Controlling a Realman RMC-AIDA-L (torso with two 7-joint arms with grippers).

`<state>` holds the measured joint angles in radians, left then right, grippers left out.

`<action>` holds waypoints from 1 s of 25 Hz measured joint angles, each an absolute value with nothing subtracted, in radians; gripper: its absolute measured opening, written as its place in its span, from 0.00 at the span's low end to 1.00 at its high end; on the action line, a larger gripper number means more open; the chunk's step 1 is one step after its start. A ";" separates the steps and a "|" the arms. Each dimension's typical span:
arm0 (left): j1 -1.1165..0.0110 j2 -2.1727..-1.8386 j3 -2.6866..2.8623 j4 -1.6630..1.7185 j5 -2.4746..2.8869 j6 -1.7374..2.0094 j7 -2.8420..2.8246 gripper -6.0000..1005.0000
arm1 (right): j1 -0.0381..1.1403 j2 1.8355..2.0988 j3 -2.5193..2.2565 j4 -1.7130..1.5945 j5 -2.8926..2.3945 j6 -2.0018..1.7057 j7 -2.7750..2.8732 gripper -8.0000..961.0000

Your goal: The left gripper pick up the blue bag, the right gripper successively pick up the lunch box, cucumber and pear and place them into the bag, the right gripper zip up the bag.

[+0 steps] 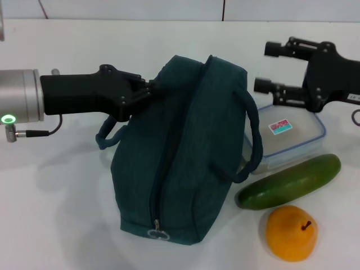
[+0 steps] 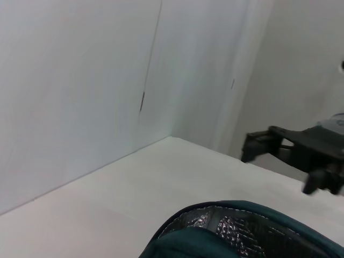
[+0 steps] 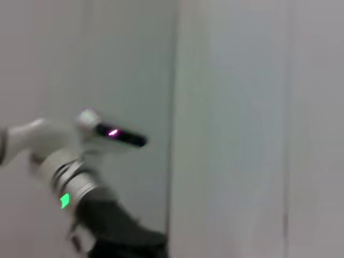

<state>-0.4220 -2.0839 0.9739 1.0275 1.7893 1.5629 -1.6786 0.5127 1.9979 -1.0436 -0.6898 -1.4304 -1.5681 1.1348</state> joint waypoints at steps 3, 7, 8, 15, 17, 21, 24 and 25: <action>-0.429 -2.085 0.974 1.022 1.788 1.563 -1.634 0.06 | 0.510 2.022 -0.985 -0.607 -1.379 -1.565 1.119 0.75; -0.440 -2.088 0.975 0.981 1.764 1.557 -1.578 0.06 | 0.518 2.022 -0.978 -0.472 -1.255 -1.568 1.099 0.75; -0.442 -2.088 0.975 0.972 1.762 1.555 -1.572 0.06 | 0.519 2.023 -0.978 -0.422 -1.200 -1.567 1.089 0.75; -0.463 -2.086 0.980 0.895 1.760 1.549 -1.441 0.06 | 0.516 2.029 -0.978 -0.109 -0.885 -1.576 1.043 0.75; -0.473 -2.087 0.979 0.876 1.759 1.549 -1.449 0.06 | 0.510 2.029 -0.975 -0.067 -0.853 -1.591 1.081 0.75; -0.478 -2.089 0.977 0.844 1.705 1.548 -1.481 0.06 | 0.484 2.029 -0.974 -0.035 -0.836 -1.626 1.196 0.75; -0.475 -2.087 0.975 0.818 1.664 1.548 -1.483 0.06 | 0.466 2.028 -0.973 -0.011 -0.829 -1.638 1.277 0.75; -0.474 -2.086 0.974 0.815 1.661 1.548 -1.483 0.06 | 0.456 2.028 -0.972 -0.006 -0.829 -1.644 1.287 0.75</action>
<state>-0.4742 -2.0860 0.9741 0.8148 1.6611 1.5475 -1.4830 0.4562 2.0276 -0.9725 -0.0064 -0.8291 -1.6443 1.2866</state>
